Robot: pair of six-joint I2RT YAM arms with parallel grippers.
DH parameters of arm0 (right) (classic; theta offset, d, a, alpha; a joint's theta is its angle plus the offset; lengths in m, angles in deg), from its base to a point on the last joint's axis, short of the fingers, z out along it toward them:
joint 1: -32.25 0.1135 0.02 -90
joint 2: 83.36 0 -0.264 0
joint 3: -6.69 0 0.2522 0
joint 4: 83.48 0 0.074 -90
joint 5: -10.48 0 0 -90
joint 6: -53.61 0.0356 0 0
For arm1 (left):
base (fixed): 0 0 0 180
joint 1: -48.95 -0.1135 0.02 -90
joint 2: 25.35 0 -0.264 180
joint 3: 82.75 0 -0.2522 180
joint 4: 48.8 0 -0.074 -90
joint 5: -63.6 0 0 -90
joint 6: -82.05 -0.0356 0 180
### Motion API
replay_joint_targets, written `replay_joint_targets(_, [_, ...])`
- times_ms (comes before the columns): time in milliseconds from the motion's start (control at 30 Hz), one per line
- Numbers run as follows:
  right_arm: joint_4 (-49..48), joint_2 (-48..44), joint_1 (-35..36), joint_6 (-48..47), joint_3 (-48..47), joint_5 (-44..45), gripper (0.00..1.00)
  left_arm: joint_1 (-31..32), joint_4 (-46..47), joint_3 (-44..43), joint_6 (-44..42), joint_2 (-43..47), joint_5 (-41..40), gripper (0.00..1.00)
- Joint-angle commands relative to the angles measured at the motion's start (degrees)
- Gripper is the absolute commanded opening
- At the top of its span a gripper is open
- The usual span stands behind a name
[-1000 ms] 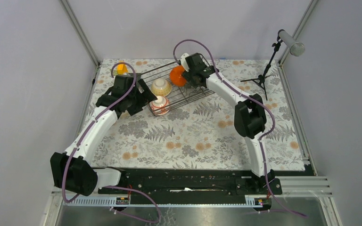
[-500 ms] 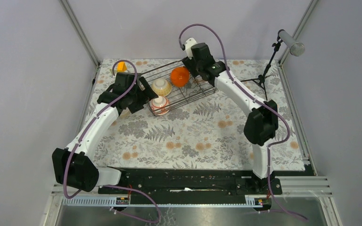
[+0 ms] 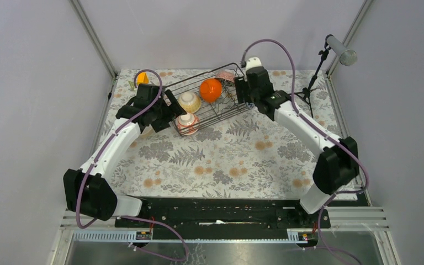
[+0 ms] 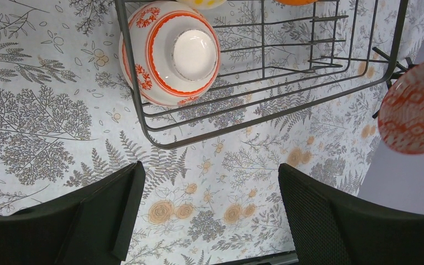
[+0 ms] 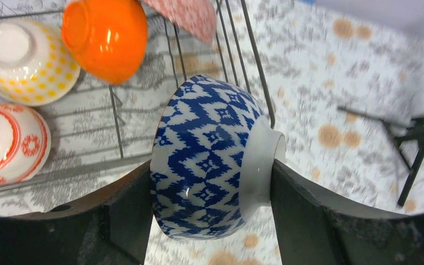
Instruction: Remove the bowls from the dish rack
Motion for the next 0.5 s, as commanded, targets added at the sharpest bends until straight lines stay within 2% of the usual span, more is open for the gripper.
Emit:
replay_joint_targets(0, [-5.89,-11.0,-2.24,11.84,8.06,-2.98,0.44,-0.05,1.07,-2.27,-0.51,-0.25,0.97,0.95])
replay_joint_targets(200, [-6.5,-18.73,-3.77,19.29,18.62,-7.95,0.44,-0.02,1.04,-3.31,-0.69,-1.3,1.58,0.95])
replay_joint_targets(467, [-8.03,-22.41,-4.85,25.22,29.15,-8.21,0.43,0.0,1.07,-5.32,-0.95,-3.2,1.5,0.95])
